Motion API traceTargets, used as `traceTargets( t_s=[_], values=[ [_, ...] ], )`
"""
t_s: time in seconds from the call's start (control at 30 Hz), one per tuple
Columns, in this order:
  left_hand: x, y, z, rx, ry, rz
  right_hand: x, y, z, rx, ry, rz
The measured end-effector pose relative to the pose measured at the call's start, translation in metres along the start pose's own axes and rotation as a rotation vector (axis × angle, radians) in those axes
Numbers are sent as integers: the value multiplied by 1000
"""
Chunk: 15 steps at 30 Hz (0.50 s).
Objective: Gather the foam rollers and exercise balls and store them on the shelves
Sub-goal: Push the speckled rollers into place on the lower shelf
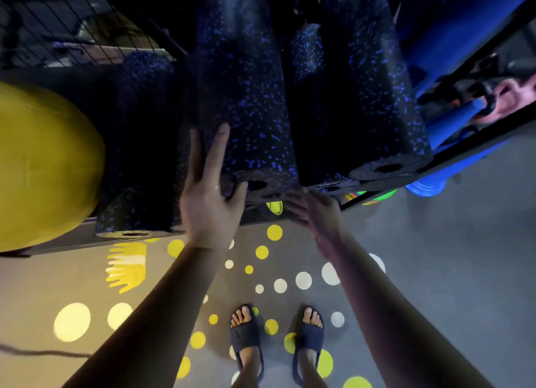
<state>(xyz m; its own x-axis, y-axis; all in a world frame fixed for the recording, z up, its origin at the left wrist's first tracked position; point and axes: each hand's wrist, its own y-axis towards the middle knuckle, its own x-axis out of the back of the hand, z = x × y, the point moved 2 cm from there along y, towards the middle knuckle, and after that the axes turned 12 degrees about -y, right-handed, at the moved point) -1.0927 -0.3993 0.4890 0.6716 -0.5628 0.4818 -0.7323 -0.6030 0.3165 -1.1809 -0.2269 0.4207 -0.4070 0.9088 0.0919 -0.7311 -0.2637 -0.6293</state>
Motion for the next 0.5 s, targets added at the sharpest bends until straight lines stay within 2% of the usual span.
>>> traceTargets(
  t_s=[0.13, 0.17, 0.27, 0.33, 0.43, 0.5],
  values=[
    [-50, 9, -24, 32, 81, 121, 38, -6, 32, 163, 85, -106],
    [-64, 10, -28, 20, 109, 186, 46, -5, 37, 215, 2, -154],
    [-96, 6, -27, -27, 166, 390, 66, -8, 43, 413, -466, -358],
    [-103, 5, -22, -55, 163, 413, 77, -9, 43, 564, -678, -460],
    [-103, 5, -19, -55, 141, 396, 83, -9, 48, 826, -797, -556],
    [-104, 6, -21, -25, 115, 383, 82, -8, 48, 881, -775, -551]
  ],
)
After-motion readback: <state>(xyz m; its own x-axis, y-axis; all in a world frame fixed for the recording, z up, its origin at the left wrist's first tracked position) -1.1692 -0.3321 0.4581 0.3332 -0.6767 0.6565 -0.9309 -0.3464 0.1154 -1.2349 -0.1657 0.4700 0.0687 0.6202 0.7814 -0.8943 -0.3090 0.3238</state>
